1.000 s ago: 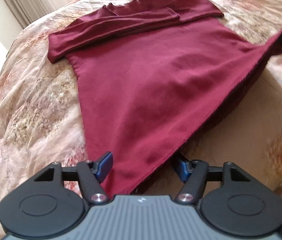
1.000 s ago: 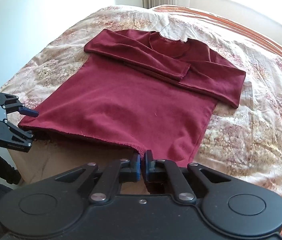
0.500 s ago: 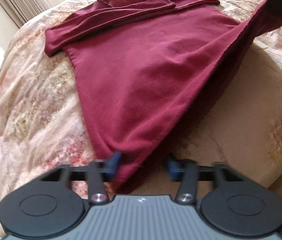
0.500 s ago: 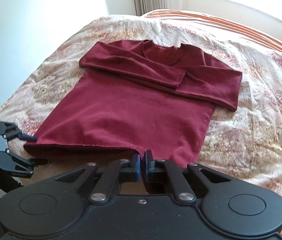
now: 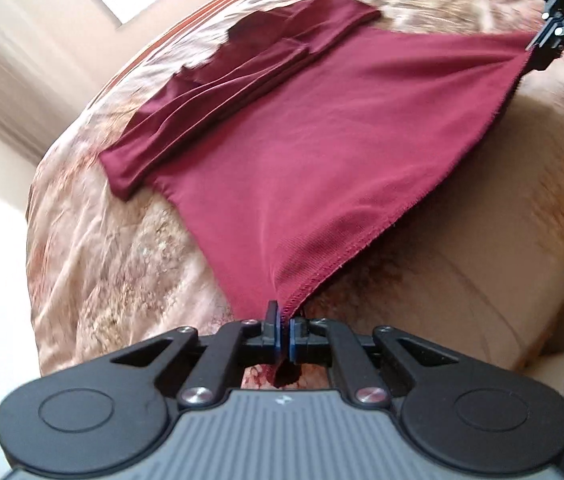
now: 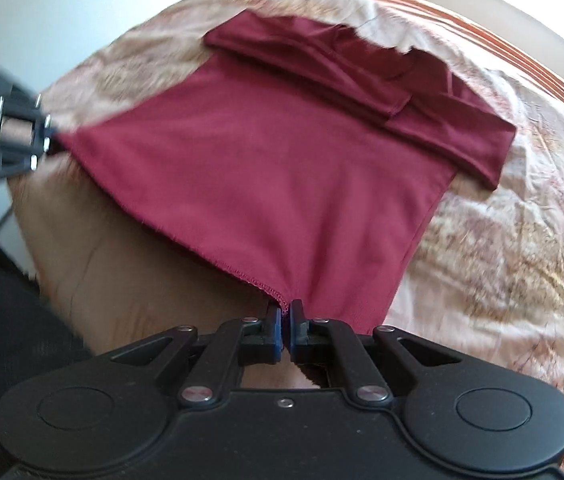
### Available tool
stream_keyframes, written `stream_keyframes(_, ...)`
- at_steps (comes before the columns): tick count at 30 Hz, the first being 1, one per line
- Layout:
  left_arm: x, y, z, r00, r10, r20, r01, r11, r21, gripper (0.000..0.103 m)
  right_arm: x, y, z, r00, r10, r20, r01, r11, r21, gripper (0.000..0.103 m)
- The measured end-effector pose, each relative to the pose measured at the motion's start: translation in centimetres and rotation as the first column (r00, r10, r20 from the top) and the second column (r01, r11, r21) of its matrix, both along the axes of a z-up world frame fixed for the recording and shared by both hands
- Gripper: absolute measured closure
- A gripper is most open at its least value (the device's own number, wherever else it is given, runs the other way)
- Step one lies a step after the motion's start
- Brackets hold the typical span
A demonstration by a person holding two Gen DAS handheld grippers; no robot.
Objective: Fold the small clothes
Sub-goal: 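Close the left tool on the other hem corner and lift the hem with both tools, then carry the held hem over toward the collar with both tools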
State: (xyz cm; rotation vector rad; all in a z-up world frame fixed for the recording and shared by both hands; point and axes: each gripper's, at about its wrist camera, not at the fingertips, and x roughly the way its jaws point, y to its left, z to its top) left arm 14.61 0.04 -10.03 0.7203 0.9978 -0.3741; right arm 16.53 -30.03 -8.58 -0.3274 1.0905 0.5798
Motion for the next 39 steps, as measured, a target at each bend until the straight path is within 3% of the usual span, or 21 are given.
stream_keyframes(7,-1.6,-0.1,0.4,0.999,-0.017,-0.05,0.016,1.0,-0.022,0.101,-2.3,-2.5,-0.8,0.994,-0.029,-0.103,0.038,0.996,0.079,0.101)
stream_keyframes(11,-3.2,0.0,2.2,0.995,-0.04,-0.086,0.037,0.998,-0.043,0.101,-3.4,-3.2,0.3,0.987,0.01,-0.16,0.004,0.997,0.083,0.101)
stream_keyframes(16,-4.8,0.8,3.6,0.985,-0.083,-0.15,0.07,0.994,-0.087,0.101,-4.9,-4.2,1.7,0.964,0.056,-0.259,-0.028,0.993,0.112,0.102)
stream_keyframes(20,-3.5,1.2,3.7,0.987,-0.034,-0.16,0.017,0.994,-0.109,0.1,-5.4,-4.8,0.8,0.938,0.083,-0.336,-0.049,0.993,0.108,0.103)
stream_keyframes(23,-2.0,1.9,3.9,0.984,0.022,-0.179,-0.048,0.989,-0.141,0.1,-4.9,-4.9,0.3,0.945,0.059,-0.323,-0.028,0.995,0.1,0.103)
stream_keyframes(26,-1.4,2.2,3.9,0.982,0.022,-0.186,-0.05,0.988,-0.144,0.1,-4.2,-4.9,0.2,0.96,0.021,-0.28,0.008,0.995,0.102,0.101)
stream_keyframes(27,-1.4,2.2,3.9,0.982,0.017,-0.189,-0.044,0.989,-0.141,0.1,-3.9,-5.0,0.1,0.961,0.005,-0.278,0.026,0.994,0.107,0.091)
stream_keyframes(30,-1.6,2.0,3.6,0.978,0.009,-0.208,-0.038,0.991,-0.132,0.1,-3.9,-5.4,-0.6,0.964,-0.018,-0.265,0.053,0.991,0.125,0.078)
stream_keyframes(33,-2.2,1.7,3.4,0.973,0.005,-0.229,-0.035,0.991,-0.126,0.1,-4.8,-5.4,-1.0,0.977,0.023,-0.211,0.003,0.993,0.121,0.062)
stream_keyframes(35,-2.3,1.5,3.2,0.971,0.001,-0.239,-0.03,0.992,-0.119,0.1,-5.7,-5.0,-1.5,0.984,0.078,-0.163,-0.061,0.992,0.107,0.057)
stream_keyframes(39,-2.0,1.4,3.2,0.968,0.001,-0.253,-0.03,0.994,-0.108,0.1,-8.3,-3.6,-3.1,0.967,0.249,-0.051,-0.248,0.969,0.019,0.056)
